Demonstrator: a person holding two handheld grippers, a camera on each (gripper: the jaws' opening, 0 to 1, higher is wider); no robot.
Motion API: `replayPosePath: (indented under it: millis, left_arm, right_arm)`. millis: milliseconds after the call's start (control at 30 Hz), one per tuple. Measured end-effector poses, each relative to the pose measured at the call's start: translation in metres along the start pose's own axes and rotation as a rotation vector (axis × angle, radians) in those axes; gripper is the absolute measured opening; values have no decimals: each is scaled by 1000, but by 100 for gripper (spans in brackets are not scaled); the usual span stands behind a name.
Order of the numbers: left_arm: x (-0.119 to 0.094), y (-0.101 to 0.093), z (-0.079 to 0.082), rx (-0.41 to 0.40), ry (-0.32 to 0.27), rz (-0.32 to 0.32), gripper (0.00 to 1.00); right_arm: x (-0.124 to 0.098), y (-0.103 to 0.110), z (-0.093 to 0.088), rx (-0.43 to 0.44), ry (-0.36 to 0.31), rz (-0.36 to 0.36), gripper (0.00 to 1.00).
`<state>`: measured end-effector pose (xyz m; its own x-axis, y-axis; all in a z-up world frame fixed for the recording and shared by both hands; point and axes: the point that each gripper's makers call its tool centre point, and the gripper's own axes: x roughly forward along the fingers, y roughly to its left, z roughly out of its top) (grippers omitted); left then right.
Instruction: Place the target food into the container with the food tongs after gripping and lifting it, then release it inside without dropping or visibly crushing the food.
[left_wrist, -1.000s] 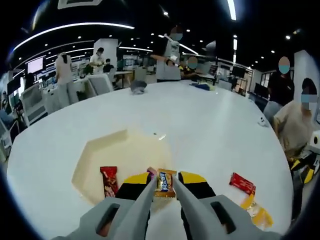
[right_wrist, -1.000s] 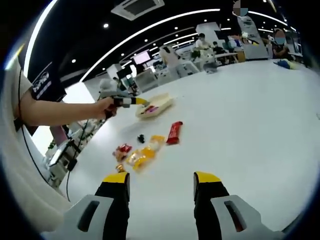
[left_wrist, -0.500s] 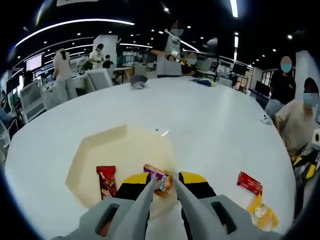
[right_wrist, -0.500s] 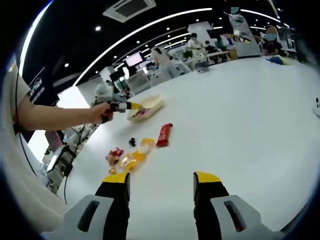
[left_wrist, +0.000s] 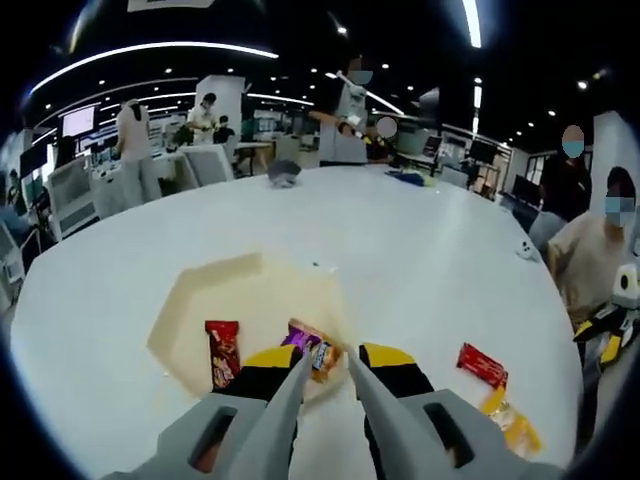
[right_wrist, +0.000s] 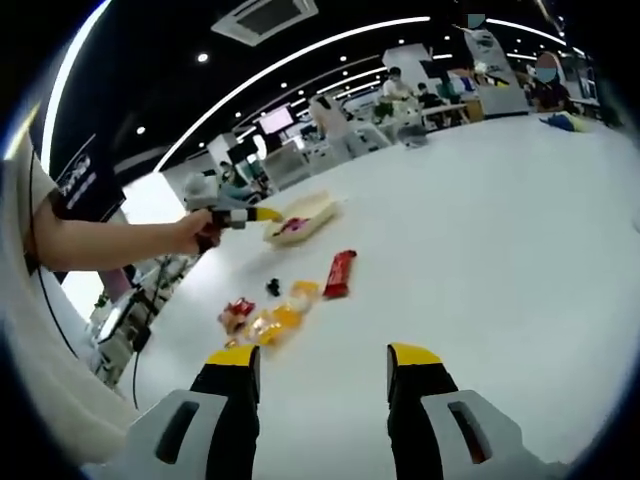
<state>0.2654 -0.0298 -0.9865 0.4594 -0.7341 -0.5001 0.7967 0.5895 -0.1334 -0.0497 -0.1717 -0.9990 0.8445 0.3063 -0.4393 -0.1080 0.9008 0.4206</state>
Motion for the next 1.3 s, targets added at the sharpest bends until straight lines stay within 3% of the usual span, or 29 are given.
replayPosePath:
  millis: [233, 533, 667, 867, 1167, 1300]
  left_arm:
    - [-30, -13, -7, -38, -39, 14, 23]
    - [-74, -25, -12, -90, -82, 32, 23]
    - [-94, -38, -15, -90, -97, 17, 23]
    - [-122, -37, -30, -55, -82, 25, 23]
    - [-135, -39, -47, -11, -32, -20, 23]
    - [-137, -45, -47, -3, -35, -30, 23]
  right_arm:
    - [-3, 4, 10, 8, -46, 11, 52]
    - [-2, 28, 11, -31, -67, 63, 51]
    - [-1, 40, 10, -45, -62, 87, 51]
    - [-1, 50, 2, -66, -58, 110, 51]
    - [-16, 46, 3, -23, -85, 90, 51]
    - [-11, 51, -5, -38, -58, 100, 51]
